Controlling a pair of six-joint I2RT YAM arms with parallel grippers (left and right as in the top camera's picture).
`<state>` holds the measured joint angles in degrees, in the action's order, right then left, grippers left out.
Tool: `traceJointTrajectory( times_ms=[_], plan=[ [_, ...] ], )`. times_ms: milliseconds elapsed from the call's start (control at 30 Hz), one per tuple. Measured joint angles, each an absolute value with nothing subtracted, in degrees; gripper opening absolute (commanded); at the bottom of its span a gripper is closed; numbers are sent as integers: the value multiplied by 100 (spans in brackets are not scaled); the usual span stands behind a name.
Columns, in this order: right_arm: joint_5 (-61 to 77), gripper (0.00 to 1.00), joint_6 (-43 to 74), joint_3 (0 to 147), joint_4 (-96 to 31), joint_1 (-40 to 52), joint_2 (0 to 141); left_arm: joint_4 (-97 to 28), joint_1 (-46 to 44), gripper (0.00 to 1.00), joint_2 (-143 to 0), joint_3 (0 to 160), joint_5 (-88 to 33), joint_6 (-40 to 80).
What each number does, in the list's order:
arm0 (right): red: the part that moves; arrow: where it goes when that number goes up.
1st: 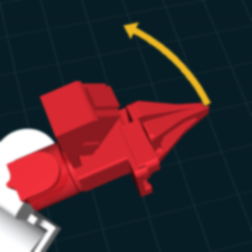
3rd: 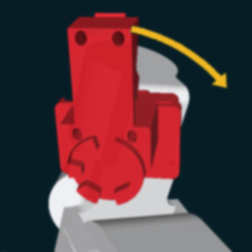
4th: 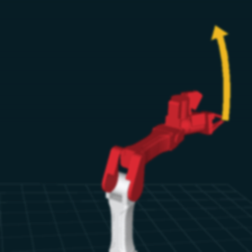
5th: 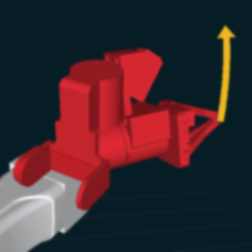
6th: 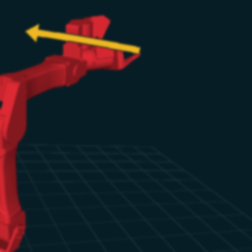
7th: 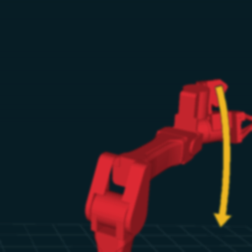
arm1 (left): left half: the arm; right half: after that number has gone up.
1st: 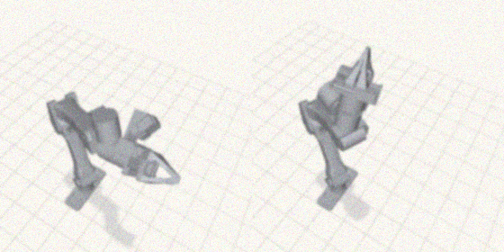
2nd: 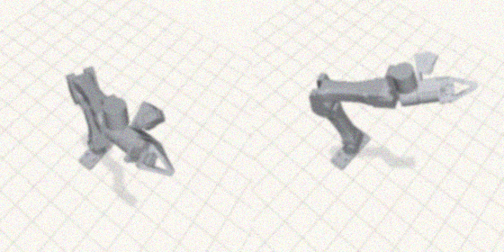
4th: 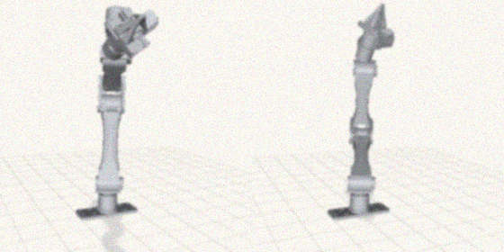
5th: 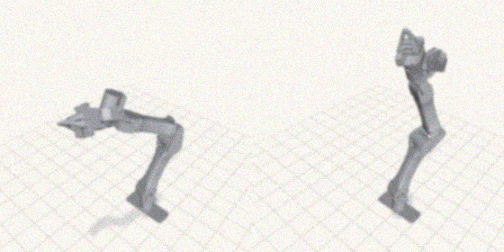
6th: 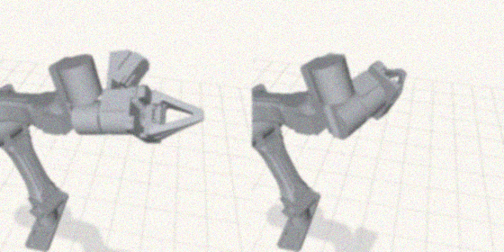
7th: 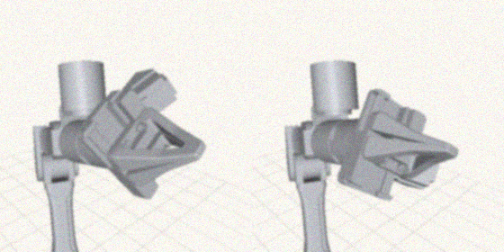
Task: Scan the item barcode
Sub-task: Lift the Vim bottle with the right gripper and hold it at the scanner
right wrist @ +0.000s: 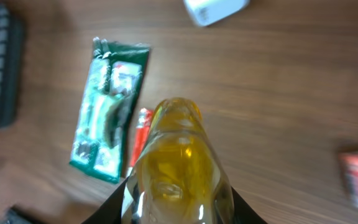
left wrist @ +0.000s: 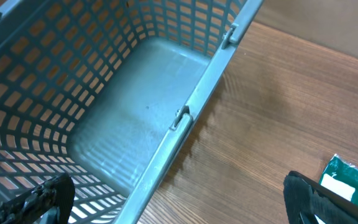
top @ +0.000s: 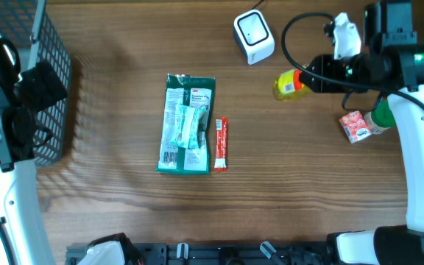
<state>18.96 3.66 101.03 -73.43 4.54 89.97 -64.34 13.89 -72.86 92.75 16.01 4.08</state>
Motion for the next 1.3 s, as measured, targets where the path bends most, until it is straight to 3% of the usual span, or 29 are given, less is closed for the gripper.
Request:
traceJointTrajectory(
  times_ms=[133,300,500,667,1033,1300],
  plan=[
    [893,13,493,10989,-7269,845,9196,-6427,1389,100,-7286,9275,1601,408],
    [-696,12,449,11048,-6552,1614,9915,-6431,1389,100,-7286,9275,1601,408],
    [-2961,12,-204,11039,-4842,2617,11325,-6427,1389,100,-7286,9275,1601,408],
    [-4698,14,-1542,11032,-2812,3221,12086,-6429,1389,100,-7286,9275,1601,408],
    [-5708,15,-2770,11032,-950,3382,13266,-6429,1389,100,-7286,9275,1601,408],
    [-5905,15,-3181,11032,-869,3382,13576,-6429,1389,100,-7286,9275,1601,408]
  ],
)
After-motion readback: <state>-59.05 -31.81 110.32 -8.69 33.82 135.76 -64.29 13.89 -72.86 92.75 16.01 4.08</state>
